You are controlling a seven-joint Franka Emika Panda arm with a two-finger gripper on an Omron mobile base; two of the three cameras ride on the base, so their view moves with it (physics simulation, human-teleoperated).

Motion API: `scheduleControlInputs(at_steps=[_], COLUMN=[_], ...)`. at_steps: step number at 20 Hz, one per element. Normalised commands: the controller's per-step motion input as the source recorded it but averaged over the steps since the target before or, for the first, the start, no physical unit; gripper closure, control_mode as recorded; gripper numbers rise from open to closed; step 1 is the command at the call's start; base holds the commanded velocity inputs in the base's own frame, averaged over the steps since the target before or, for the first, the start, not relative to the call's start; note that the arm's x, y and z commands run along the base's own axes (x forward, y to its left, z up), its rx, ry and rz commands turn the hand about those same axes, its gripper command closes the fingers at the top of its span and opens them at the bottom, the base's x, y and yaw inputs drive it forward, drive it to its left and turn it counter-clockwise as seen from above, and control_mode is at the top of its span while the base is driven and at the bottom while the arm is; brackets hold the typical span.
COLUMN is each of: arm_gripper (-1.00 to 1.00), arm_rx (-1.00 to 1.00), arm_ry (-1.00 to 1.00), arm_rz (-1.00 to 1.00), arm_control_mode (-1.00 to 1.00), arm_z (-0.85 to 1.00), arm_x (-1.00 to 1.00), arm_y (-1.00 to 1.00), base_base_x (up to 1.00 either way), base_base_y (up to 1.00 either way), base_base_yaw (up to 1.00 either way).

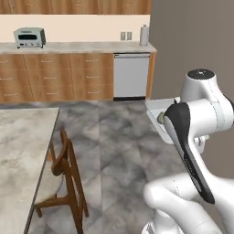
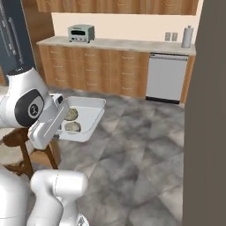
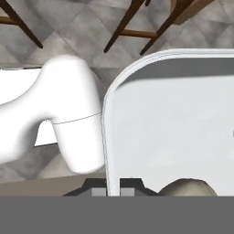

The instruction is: Place two dumplings into each of the tupperware containers and then place the containers in the fridge.

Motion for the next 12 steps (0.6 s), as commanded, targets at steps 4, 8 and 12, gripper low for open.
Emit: scheduleControlInputs(at_steps=[4, 8, 12], arm_gripper=[1.0, 1.0, 1.0], arm_rx=[0.0, 0.0, 0.0], arm_ry=[0.0, 0.0, 0.0], arm_rz=[0.0, 0.0, 0.0], arm_control_mode=[1.0, 1.0, 1.0], arm_z=[0.0, 0.0, 0.0], arm_x=[0.0, 0.0, 0.0], arm_y=[0.0, 0.0, 0.0], base_base_x=[1.0, 1.0, 1.0], base_base_y=[-0.01, -0.01, -0.03], base_base_yaw=[0.08, 0.09, 0.12])
